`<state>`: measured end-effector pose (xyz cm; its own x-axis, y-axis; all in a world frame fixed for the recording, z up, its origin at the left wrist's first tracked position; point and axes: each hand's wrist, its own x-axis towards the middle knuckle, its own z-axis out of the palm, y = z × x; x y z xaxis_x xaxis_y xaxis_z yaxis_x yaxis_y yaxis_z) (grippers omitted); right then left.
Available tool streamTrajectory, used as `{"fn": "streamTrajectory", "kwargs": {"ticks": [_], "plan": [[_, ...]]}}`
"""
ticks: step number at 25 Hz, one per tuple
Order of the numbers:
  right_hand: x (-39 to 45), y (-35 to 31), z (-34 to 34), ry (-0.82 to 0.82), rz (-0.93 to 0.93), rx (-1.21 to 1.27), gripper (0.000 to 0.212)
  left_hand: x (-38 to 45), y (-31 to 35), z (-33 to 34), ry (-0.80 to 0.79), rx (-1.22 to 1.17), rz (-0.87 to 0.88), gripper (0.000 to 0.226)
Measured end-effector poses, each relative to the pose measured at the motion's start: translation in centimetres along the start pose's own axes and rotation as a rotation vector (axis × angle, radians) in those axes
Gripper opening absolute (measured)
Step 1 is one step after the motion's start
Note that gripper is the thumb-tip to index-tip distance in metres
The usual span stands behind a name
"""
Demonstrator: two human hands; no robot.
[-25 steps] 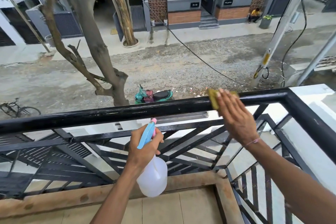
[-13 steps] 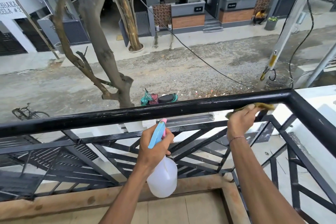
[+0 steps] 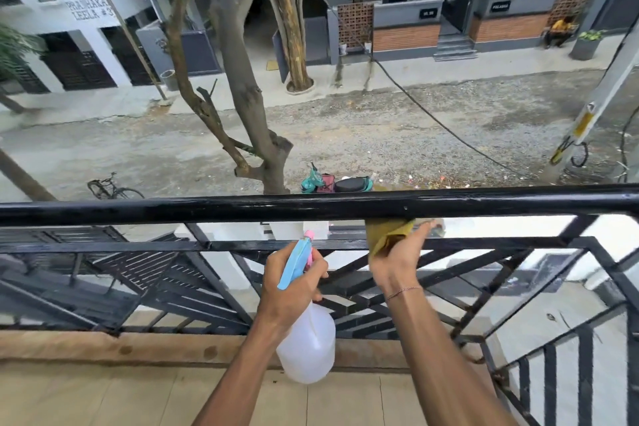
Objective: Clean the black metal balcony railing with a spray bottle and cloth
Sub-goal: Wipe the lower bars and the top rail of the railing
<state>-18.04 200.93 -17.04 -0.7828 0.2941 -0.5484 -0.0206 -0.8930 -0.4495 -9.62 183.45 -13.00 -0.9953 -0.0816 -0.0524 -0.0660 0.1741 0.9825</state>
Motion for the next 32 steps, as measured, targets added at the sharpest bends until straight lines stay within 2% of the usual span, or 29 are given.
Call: {"fn": "streamTrajectory", "kwargs": {"ticks": [3, 8, 11, 16, 19, 22, 25, 28, 32], "plan": [[-1.4, 5.9, 1.9, -0.018, 0.164, -0.007, 0.057, -0.1, -0.9, -2.8, 0.051, -0.019, -0.002, 0.006], [-4.0, 14.4, 5.8, -0.131, 0.359, 0.004, 0.042, -0.2, -1.9, -7.8, 0.153, -0.012, -0.001, 0.029], [-6.7, 17.3, 8.6, -0.167, 0.428, -0.018, 0.043, -0.1, -2.6, -10.1, 0.197, -0.034, -0.027, 0.035], [-8.8, 22.5, 12.3, -0.203, 0.459, 0.004, 0.044, 0.0, -3.2, -14.2, 0.308, -0.051, -0.071, 0.031], [-8.7, 24.6, 13.4, -0.214, 0.492, 0.014, 0.044, -0.1, -3.4, -16.1, 0.319, -0.035, -0.059, 0.011], [-8.4, 25.3, 13.1, -0.192, 0.5, 0.041, 0.044, 0.1, -3.8, -17.3, 0.314, 0.018, -0.057, 0.005], [-7.2, 23.9, 11.4, -0.19, 0.45, 0.146, 0.046, 0.5, -3.8, -17.0, 0.291, -0.018, -0.06, 0.018], [-6.2, 19.7, 9.6, -0.165, 0.359, 0.283, 0.04, 1.1, -3.3, -15.5, 0.237, -0.009, -0.024, 0.01], [-5.6, 13.5, 6.4, -0.15, 0.296, 0.342, 0.031, 2.2, -2.7, -11.5, 0.13, 0.01, -0.006, 0.017]]}}
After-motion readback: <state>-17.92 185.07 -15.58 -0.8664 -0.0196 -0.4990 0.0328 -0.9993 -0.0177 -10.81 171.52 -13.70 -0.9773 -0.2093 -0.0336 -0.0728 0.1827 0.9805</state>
